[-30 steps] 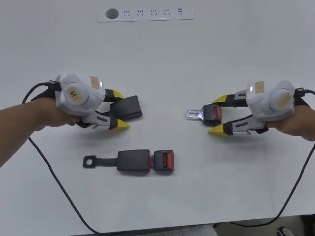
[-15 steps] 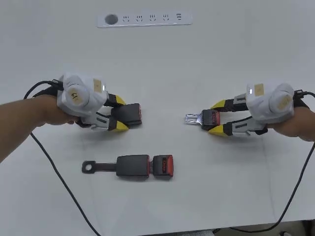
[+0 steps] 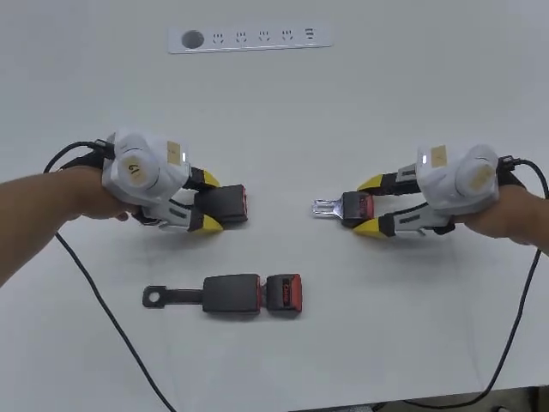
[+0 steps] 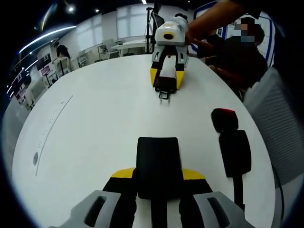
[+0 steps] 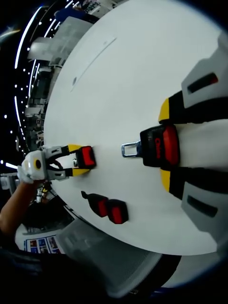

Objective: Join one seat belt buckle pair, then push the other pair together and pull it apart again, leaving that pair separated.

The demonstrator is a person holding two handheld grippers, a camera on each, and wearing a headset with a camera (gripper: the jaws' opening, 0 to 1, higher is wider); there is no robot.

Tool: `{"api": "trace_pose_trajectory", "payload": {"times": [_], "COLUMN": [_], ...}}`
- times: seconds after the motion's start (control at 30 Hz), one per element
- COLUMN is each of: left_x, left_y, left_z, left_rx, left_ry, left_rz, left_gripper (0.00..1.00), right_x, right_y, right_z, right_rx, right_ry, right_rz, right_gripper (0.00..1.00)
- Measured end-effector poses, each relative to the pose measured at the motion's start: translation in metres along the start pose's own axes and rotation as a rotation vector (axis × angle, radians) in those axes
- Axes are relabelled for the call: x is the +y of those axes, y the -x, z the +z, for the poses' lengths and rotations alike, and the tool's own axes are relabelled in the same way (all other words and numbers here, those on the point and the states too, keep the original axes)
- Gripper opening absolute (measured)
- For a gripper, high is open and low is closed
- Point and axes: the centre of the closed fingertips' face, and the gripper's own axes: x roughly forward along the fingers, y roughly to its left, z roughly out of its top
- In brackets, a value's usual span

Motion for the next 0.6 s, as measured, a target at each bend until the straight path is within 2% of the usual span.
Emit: {"api": "trace_pose_trajectory", "payload": {"times": [0.23,0.6], "left_x": [0.001,0.002], "left_y": [-0.002,-0.004], "left_z": [0.000,0.000], "left_rx": [0.007,0.023], "left_ry": [0.001,-0.007], "left_rz": [-0.002,-0.013], "left_gripper": [0.35,0.35], "right_x": [0.000,0.003], "right_y": [-0.011,-0.035], "right_z": [0.009,0.034], "right_rx": [-0.012,-0.046], "right_ry": [0.001,0.026], "right_rz": [0.015,0.047], "right_gripper": [0.35,0.35]}}
